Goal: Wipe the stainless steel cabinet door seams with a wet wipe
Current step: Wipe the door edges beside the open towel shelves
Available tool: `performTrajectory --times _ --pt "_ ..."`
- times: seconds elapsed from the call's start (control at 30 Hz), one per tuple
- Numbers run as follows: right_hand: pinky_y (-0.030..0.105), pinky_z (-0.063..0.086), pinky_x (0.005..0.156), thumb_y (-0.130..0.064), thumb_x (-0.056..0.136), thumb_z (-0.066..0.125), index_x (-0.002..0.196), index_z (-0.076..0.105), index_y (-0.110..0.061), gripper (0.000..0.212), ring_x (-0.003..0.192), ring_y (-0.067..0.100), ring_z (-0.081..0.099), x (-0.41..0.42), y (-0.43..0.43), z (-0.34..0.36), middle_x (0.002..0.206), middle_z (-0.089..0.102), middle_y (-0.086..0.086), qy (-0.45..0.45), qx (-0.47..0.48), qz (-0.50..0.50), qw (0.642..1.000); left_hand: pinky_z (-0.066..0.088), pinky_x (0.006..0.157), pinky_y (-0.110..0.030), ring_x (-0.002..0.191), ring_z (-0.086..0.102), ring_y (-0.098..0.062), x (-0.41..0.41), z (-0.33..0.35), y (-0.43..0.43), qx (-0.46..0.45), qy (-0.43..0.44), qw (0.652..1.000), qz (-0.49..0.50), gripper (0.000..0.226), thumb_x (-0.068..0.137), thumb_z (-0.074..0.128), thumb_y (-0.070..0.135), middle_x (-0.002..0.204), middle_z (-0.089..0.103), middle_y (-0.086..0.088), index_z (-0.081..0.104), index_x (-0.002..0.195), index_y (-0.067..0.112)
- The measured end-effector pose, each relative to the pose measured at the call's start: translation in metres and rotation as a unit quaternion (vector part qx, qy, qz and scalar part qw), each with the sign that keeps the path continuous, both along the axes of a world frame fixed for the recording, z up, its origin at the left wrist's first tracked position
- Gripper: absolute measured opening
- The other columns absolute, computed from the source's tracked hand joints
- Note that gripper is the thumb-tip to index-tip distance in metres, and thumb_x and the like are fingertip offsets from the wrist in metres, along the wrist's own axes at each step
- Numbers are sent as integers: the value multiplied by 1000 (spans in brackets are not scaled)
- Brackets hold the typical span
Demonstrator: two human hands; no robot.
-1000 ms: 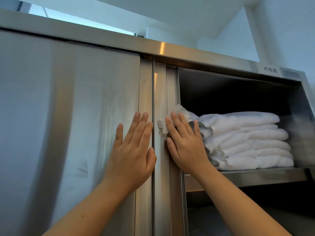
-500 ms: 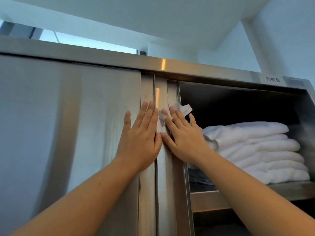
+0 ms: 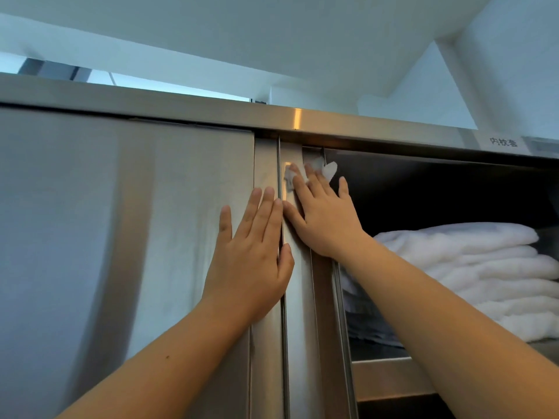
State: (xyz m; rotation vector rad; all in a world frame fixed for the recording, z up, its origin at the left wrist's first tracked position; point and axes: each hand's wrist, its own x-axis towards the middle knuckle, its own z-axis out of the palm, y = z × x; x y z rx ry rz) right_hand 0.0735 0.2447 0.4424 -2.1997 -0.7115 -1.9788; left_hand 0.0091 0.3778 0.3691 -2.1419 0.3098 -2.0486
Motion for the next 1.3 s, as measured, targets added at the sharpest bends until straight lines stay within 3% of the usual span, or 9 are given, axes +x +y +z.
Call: performTrajectory --times 0.23,0.37,0.5,0.6,0.7,0.97,1.23,1.3 --pt "41 -16 109 -55 95 14 149 -2 -25 64 144 20 2 -3 -3 18 157 5 8 0 -16 -38 999 -17 110 -40 138 -22 -13 2 0 1 3 -9 1000 0 61 84 -3 44 150 -17 2 -16 139 21" --pt "45 -15 110 -51 97 14 149 1 -23 61 144 20 0 -6 2 36 157 3 7 13 -1 -44 999 -8 111 -43 141 -4 -19 1 -1 0 14 -20 1000 -2 61 87 10 41 153 2 -2 3 142 16" --pt "41 -15 109 -50 97 16 149 -2 -25 60 144 18 0 -3 1 1 157 3 5 -6 0 -6 1000 4 111 -48 141 10 -23 1 -1 -1 20 -32 999 -1 59 89 18 37 151 18 -8 17 142 11" --pt "39 -15 109 -53 95 12 149 -4 -24 63 144 20 6 -4 -7 -10 157 8 8 -28 -32 -58 997 4 112 -48 141 7 -23 2 -1 0 23 -31 999 6 59 89 17 37 152 14 -7 14 142 12" --pt "44 -13 111 -53 96 10 149 -3 -21 63 144 21 9 -12 -11 22 156 13 9 -19 -49 -103 993 5 112 -48 141 6 -23 2 -1 0 25 -33 999 8 61 89 18 36 152 13 -7 16 144 10" --pt "42 -13 112 -50 97 12 149 0 -18 62 144 21 1 -8 1 25 156 7 12 2 -20 -75 997 12 108 -54 138 21 -28 1 -2 0 46 -62 997 16 60 87 27 30 148 29 -12 34 140 3" --pt "39 -15 111 -55 82 -16 147 -2 -5 83 143 30 5 -14 -2 -6 154 11 21 -32 -69 -147 986 9 111 -52 140 17 -28 -2 -4 0 57 -61 996 9 59 89 25 28 150 24 -13 32 142 4" --pt "37 -9 113 -56 87 -9 147 -2 -3 80 143 31 7 -13 -4 -5 153 12 22 -36 -80 -147 985 8 111 -51 140 17 -28 -3 -4 -1 53 -58 997 8 59 89 24 29 150 23 -12 31 142 4"
